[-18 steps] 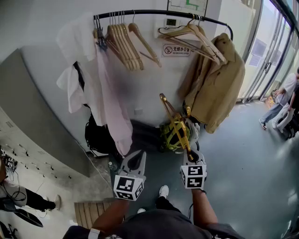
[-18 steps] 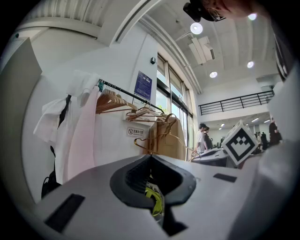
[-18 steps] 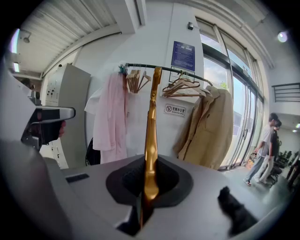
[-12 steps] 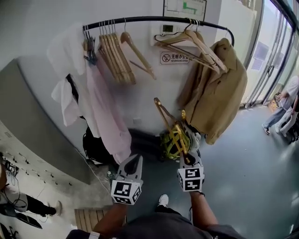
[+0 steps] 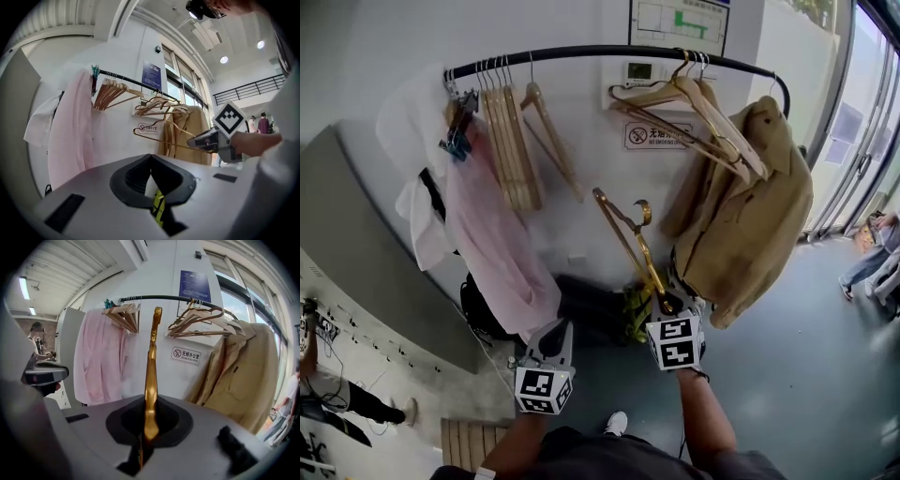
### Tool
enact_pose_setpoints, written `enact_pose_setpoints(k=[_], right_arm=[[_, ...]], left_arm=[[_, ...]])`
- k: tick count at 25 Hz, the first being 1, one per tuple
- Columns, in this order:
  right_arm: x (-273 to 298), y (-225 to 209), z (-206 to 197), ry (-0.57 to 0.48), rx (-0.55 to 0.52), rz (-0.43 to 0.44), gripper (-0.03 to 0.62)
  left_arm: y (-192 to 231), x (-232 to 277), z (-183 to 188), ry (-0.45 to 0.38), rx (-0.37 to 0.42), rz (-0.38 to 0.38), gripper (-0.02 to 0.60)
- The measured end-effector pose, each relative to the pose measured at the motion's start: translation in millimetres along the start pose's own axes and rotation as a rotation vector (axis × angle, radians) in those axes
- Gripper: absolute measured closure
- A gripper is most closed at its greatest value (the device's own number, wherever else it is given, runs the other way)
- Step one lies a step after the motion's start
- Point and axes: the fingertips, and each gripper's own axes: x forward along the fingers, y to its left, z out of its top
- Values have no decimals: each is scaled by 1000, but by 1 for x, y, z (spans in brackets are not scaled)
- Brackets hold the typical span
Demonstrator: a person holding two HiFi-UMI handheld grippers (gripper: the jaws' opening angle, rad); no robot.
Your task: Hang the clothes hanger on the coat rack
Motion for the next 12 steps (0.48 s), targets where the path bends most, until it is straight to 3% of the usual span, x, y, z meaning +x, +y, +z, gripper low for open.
enact_pose_setpoints(k=[6,12], right_arm=[[38,-29,41,22,-42,30,577],[63,-49,106,-19,-29,24,577]], left_arm=[[15,16,6,-3,-11,26,572],[33,35,5,5,-6,5,572]])
